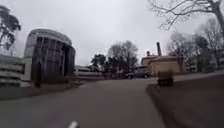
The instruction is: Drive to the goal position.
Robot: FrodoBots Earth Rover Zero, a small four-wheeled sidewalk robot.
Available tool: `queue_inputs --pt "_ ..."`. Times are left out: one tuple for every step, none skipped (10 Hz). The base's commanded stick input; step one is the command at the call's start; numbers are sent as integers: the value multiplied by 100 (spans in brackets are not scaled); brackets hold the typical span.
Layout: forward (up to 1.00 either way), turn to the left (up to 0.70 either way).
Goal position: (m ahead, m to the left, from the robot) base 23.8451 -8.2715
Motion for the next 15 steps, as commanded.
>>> queue_inputs --pt "100 -10" --pt "100 -39" --pt "100 -39" --pt "100 -39" --pt "100 -39" --pt "100 -39" --pt "100 -39" --pt "100 1" --pt "100 1" --pt "100 1" --pt "100 1" --pt "100 1" --pt "100 1" --pt "100 1" --pt "100 1"
